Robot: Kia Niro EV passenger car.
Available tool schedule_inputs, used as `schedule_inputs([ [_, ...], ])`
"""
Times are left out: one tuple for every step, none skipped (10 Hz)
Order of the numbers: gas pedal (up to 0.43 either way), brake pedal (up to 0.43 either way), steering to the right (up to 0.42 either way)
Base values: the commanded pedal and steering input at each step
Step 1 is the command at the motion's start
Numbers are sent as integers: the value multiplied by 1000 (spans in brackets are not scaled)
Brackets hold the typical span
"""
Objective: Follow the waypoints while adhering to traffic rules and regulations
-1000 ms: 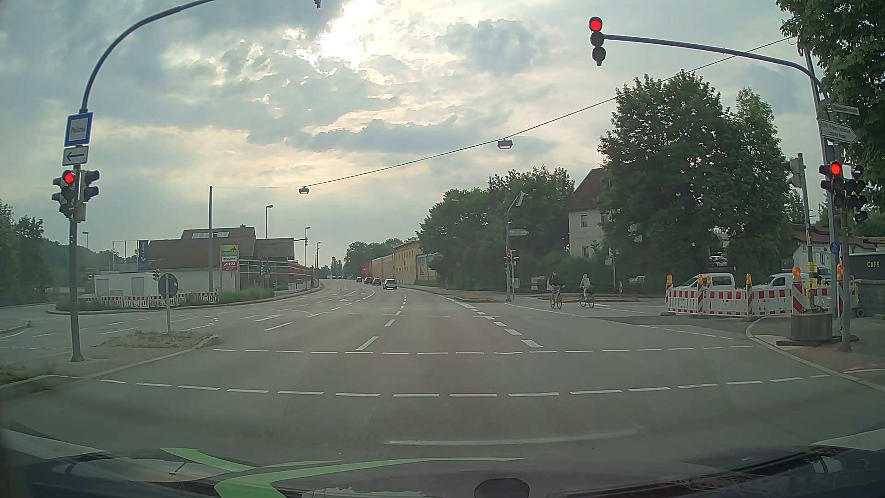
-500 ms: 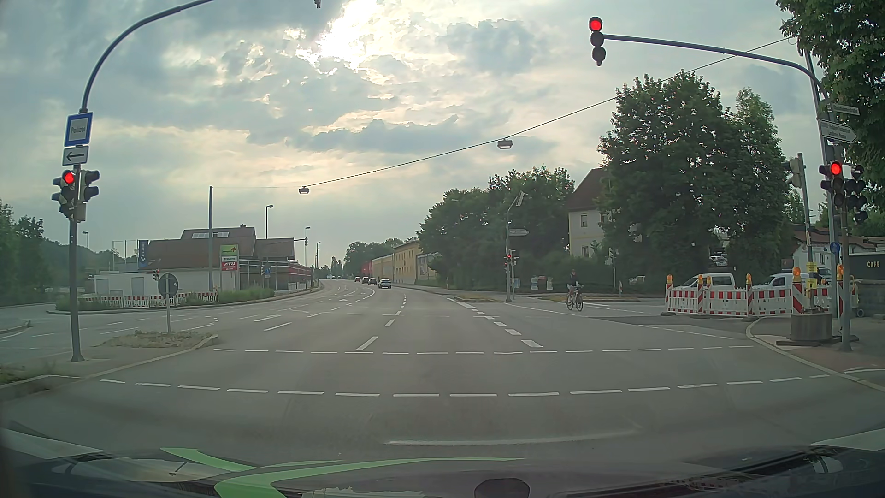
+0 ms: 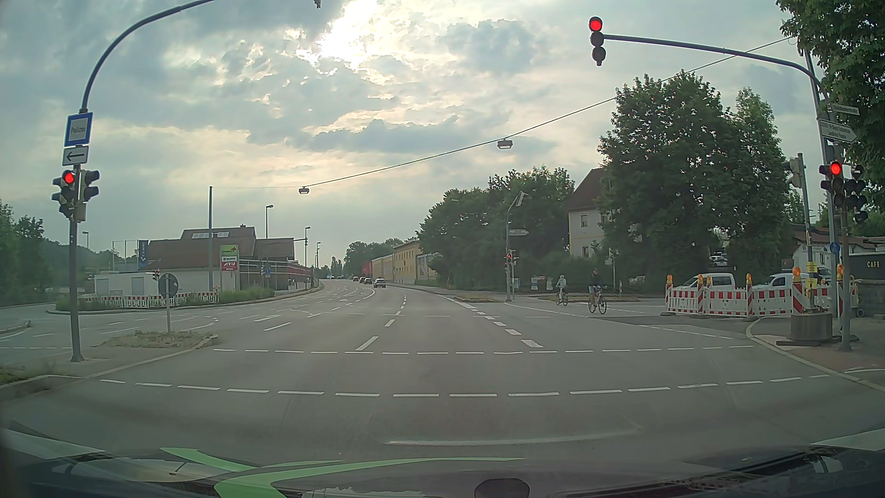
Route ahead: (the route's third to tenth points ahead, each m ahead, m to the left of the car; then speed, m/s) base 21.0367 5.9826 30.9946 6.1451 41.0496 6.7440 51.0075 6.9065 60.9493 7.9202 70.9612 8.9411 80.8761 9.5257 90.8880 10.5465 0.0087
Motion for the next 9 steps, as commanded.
schedule_inputs([
  [0,262,-2],
  [0,256,-2],
  [0,256,-3],
  [0,256,-2],
  [0,256,-2],
  [0,256,-2],
  [0,262,-1],
  [0,256,-1],
  [0,256,-1],
])
